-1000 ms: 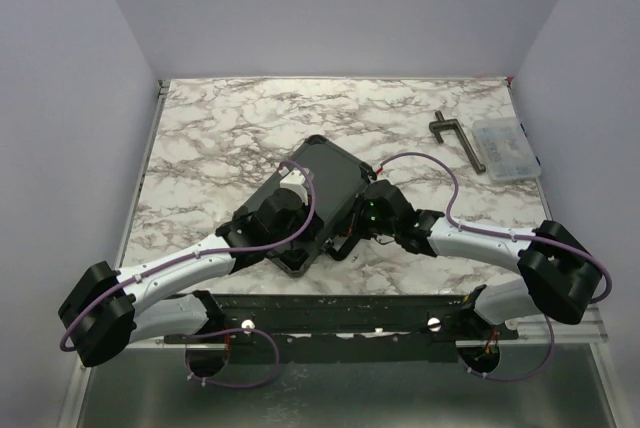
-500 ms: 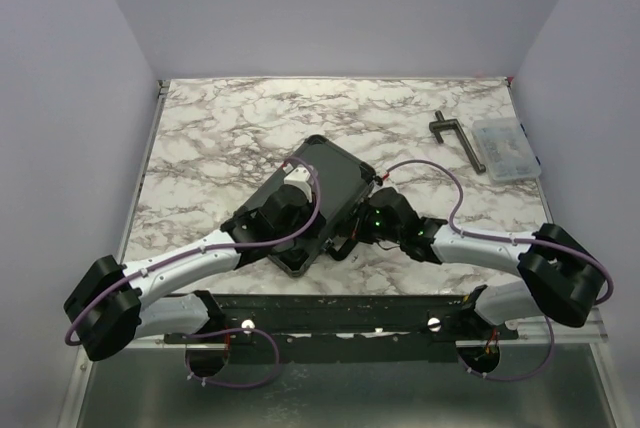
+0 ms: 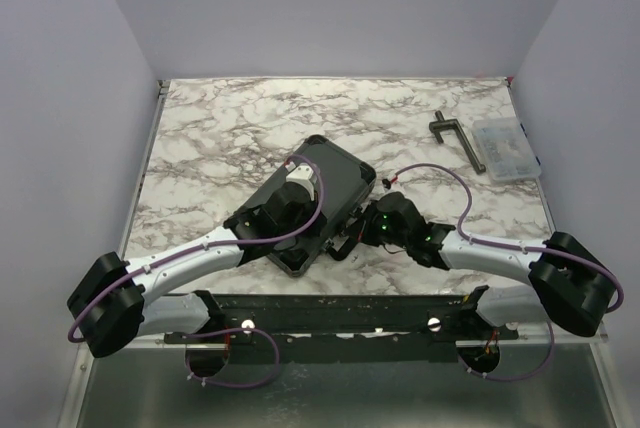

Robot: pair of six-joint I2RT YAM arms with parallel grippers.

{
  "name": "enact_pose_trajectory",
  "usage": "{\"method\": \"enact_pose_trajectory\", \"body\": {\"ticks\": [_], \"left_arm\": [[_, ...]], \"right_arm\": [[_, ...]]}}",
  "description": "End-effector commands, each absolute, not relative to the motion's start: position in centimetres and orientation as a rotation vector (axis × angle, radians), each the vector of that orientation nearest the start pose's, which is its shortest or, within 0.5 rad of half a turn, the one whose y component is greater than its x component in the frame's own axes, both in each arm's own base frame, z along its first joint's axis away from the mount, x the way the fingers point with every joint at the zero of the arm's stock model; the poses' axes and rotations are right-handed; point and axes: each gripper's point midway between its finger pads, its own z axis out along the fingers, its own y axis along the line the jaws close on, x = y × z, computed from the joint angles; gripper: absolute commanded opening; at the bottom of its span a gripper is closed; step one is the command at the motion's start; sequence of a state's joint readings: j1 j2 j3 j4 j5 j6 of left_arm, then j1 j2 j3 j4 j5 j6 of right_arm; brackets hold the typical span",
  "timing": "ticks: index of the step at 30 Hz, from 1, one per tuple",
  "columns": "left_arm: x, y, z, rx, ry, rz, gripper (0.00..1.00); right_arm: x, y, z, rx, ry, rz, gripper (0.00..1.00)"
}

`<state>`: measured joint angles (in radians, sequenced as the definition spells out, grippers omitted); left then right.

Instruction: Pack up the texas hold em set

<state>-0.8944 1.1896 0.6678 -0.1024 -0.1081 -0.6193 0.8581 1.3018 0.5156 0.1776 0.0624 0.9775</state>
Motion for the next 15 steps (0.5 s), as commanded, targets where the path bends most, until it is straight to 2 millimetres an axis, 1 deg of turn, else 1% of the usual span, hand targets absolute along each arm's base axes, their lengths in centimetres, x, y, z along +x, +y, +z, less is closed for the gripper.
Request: {"method": "enact_pose_trajectory", "body": {"ticks": [1, 7, 15], "left_arm": [[13.7, -26.3, 5.2, 0.456, 2.611, -0.715, 0.00], [13.5, -26.5, 5.5, 0.456, 2.605, -0.727, 0.00], [13.2, -26.7, 5.6, 0.465, 2.606, -0.734, 0.00]], "right_arm": [[22.2, 28.1, 7.1, 0.193, 2.323, 0.884, 0.01], [22.6, 28.1, 7.1, 0.192, 2.317, 0.861, 0.01], [22.8, 28.5, 6.1, 0.184, 2.338, 0.852, 0.01]]}}
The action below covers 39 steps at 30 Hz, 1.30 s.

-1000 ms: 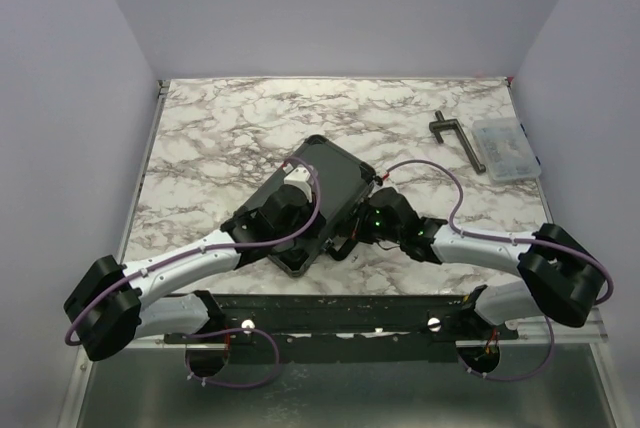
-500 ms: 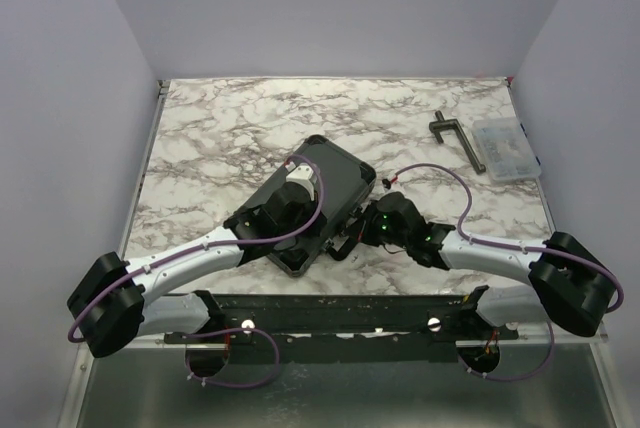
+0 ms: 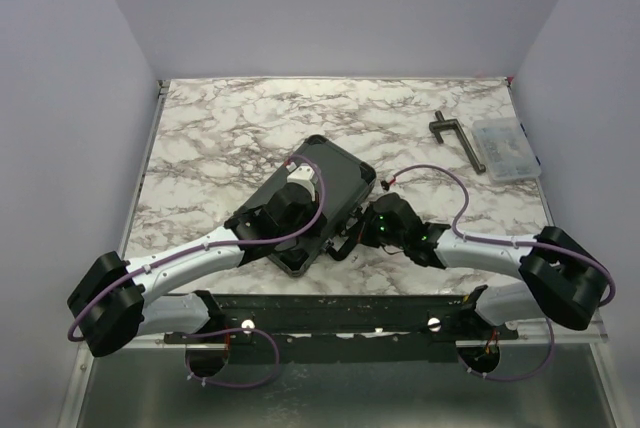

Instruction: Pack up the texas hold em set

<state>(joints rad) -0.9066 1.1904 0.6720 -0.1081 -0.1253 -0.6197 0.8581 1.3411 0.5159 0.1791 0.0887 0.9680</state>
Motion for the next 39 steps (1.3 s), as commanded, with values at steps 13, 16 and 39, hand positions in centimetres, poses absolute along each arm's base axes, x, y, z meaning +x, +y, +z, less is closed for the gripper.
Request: {"method": "enact_pose_trajectory", "body": {"ticks": [13, 16, 39], "left_arm": [[12.8, -26.5, 5.6, 0.467, 2.602, -0.740, 0.00], [12.8, -26.5, 5.5, 0.470, 2.606, -0.737, 0.00], [13.4, -26.1, 8.1, 0.464, 2.530, -0.742, 0.02]], "right_arm": [[22.6, 28.7, 2.9, 0.168, 2.402, 0.807, 0.01], [22.8, 28.8, 2.8, 0.163, 2.402, 0.798, 0.01], [23.9, 27.9, 8.1, 0.086, 2.311, 0.745, 0.03]]}}
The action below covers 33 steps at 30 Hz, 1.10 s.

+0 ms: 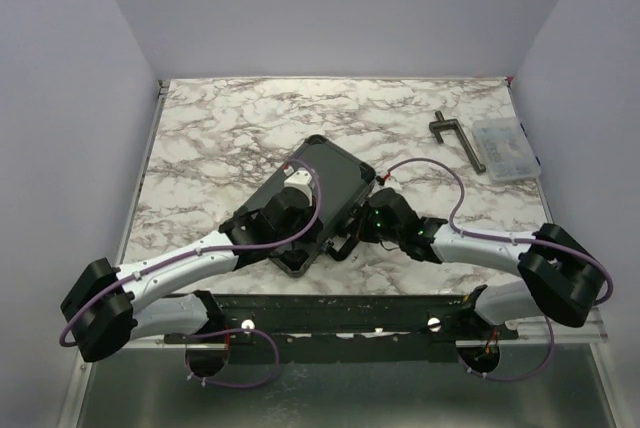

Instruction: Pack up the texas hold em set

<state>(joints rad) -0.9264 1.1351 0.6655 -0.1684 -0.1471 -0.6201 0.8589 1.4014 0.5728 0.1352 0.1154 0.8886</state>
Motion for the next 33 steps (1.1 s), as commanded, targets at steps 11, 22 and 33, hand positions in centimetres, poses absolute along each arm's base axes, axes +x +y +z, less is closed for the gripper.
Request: {"method": "enact_pose_trajectory", "body": {"ticks": [11, 22, 33], "left_arm": [[14.8, -25.1, 13.8, 0.466, 2.386, -0.705, 0.28], [15.9, -21.9, 23.1, 0.421, 2.125, -0.690, 0.66], [17.5, -16.8, 31.2, 0.394, 1.820, -0.544, 0.96]], "right_arm": [[24.3, 26.9, 14.2, 0.012, 2.222, 0.712, 0.19], [24.4, 25.5, 24.0, -0.051, 2.035, 0.735, 0.62], [23.4, 23.9, 29.5, -0.080, 1.891, 0.782, 0.91]]}}
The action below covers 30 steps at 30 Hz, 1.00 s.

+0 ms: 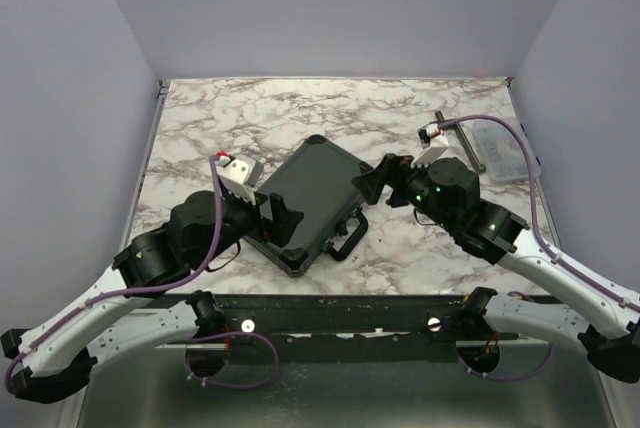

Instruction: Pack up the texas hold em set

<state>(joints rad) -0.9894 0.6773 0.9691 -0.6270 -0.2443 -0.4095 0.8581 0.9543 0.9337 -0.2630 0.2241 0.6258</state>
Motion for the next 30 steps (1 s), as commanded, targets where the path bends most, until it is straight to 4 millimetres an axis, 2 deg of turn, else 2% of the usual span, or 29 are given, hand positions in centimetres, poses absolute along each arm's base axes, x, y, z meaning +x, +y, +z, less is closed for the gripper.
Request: {"method": "enact_pose_trajectory", "body": {"ticks": [1, 5, 11, 14, 18, 20, 24, 30], "left_arm": [[17.7, -16.3, 31.6, 0.390, 1.802, -0.518, 0.98], [18.5, -14.7, 32.8, 0.393, 1.732, -0.414, 0.99], [20.6, -10.5, 33.6, 0.159, 1.601, -0.250, 0.99], [20.8, -9.4, 33.2, 0.106, 1.542, -0.227, 0.99], [20.5, -8.6, 32.3, 0.120, 1.525, -0.207, 0.99], [20.4, -8.1, 31.9, 0.140, 1.518, -0.173, 0.99], [20.0, -6.2, 32.0, 0.075, 1.492, -0.150, 0.98], [19.6, -5.5, 32.2, 0.055, 1.462, -0.161, 0.97]], "right_arm": [[23.3, 23.8, 29.7, -0.080, 1.879, 0.788, 0.92], [23.0, 23.2, 31.0, -0.069, 1.826, 0.810, 0.94], [22.8, 21.9, 32.2, -0.011, 1.747, 0.825, 0.97], [22.8, 20.7, 32.1, 0.038, 1.716, 0.806, 0.98], [22.4, 19.2, 31.9, 0.077, 1.666, 0.800, 1.00], [22.0, 18.9, 31.6, 0.075, 1.633, 0.823, 1.00], [21.6, 18.4, 31.2, 0.087, 1.581, 0.857, 1.00], [21.8, 18.4, 30.0, 0.103, 1.632, 0.825, 1.00]]}}
